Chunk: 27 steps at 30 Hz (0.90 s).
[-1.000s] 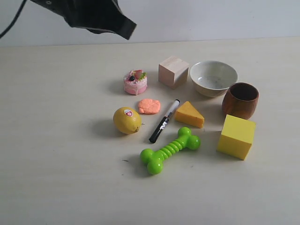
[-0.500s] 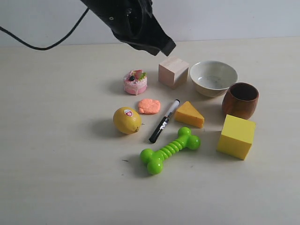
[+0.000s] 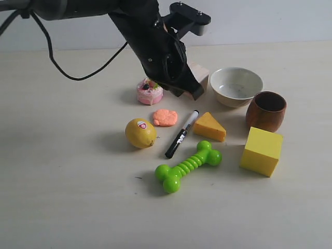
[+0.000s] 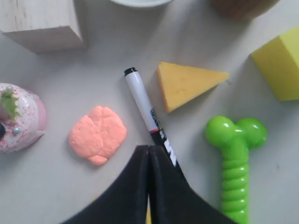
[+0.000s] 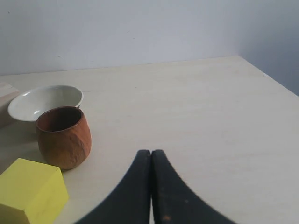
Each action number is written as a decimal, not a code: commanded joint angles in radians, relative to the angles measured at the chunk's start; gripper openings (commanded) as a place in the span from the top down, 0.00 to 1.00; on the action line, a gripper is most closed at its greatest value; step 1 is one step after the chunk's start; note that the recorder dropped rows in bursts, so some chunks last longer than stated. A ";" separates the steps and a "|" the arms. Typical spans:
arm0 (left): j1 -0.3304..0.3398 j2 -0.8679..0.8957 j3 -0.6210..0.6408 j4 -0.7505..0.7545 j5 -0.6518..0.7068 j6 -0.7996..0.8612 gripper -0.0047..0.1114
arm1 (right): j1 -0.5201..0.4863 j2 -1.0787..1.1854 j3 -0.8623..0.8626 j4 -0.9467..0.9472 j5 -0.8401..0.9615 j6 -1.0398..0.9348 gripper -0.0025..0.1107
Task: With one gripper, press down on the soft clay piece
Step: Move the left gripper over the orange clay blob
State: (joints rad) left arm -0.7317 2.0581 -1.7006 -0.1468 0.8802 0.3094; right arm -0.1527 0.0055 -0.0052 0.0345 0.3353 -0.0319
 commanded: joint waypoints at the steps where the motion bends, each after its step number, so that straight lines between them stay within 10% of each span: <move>1: -0.002 0.064 -0.084 0.051 0.019 -0.054 0.96 | 0.002 -0.006 0.005 0.003 -0.008 -0.001 0.98; 27: 0.043 0.273 -0.233 0.196 0.117 -0.219 0.96 | 0.002 -0.006 0.005 0.003 -0.010 -0.001 0.98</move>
State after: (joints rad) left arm -0.7042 2.3281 -1.9270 0.0448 0.9963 0.0972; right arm -0.1527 0.0055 -0.0052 0.0345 0.3353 -0.0319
